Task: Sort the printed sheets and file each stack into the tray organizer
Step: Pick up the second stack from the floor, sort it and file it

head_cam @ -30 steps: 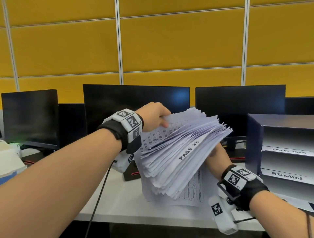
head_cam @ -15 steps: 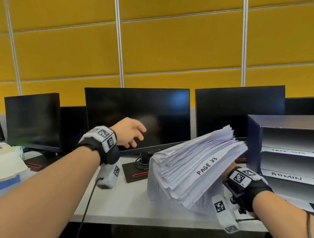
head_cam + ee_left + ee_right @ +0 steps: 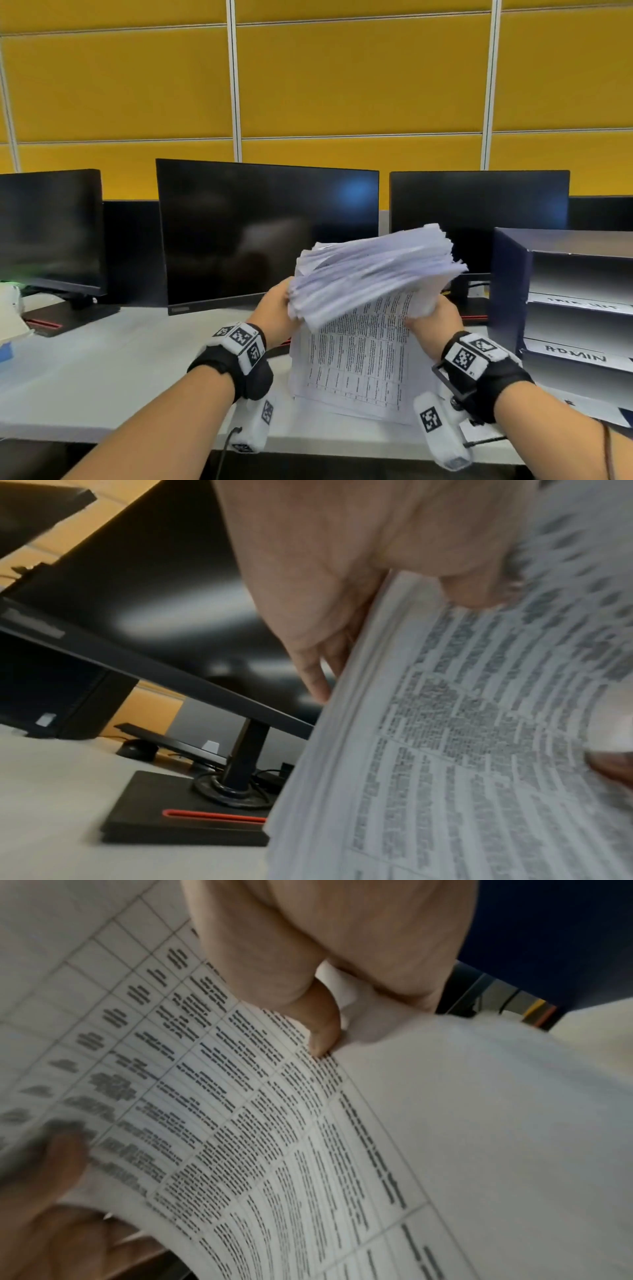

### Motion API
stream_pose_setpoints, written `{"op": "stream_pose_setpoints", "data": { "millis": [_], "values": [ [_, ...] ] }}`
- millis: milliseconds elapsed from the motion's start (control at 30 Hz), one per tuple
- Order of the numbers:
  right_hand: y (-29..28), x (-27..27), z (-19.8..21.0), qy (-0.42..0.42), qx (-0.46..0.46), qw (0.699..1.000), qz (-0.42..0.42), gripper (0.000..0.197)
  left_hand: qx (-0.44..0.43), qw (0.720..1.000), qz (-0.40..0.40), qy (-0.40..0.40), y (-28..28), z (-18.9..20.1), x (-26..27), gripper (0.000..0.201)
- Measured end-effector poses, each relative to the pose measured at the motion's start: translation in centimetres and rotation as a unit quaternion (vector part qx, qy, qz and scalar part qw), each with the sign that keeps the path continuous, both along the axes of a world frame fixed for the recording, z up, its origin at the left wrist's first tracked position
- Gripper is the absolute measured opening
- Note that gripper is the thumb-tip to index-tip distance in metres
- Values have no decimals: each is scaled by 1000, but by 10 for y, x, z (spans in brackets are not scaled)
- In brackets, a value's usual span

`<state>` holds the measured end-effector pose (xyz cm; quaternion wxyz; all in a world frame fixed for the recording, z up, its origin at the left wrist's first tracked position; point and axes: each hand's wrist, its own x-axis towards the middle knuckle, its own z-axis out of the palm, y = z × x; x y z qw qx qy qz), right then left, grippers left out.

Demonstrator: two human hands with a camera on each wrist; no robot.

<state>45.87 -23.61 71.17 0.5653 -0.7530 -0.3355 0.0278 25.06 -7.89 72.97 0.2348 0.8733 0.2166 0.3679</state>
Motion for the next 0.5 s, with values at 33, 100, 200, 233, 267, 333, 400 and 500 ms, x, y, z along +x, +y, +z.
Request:
{"op": "stream_pose_setpoints", "data": {
  "millis": [33,100,200,233,267,333,400,500],
  "values": [
    [2,-1,-2,6,8,1000,-5,20,-4,1000,-4,-31,-1,1,2,35],
    [3,-7,-4,-17,-3,1000,-14,41,-70,992,19,-106,-11,5,3,19],
    [0,-21,-4,-8,59,998,32,44,-176,958,37,-225,-23,8,1,13],
    [-1,-24,-4,-6,88,995,50,42,-191,947,37,-256,-26,9,0,16],
    [-4,-32,-1,-12,113,992,55,39,-195,939,38,-280,-27,11,1,17],
    [-4,-39,0,-35,150,987,53,35,-187,932,44,-308,-30,13,3,16],
    [-1,-48,0,-38,145,987,62,33,-190,932,38,-307,-36,12,4,18],
    [2,-58,2,-29,129,985,109,38,-205,935,23,-288,-47,13,3,36]
  ]
}}
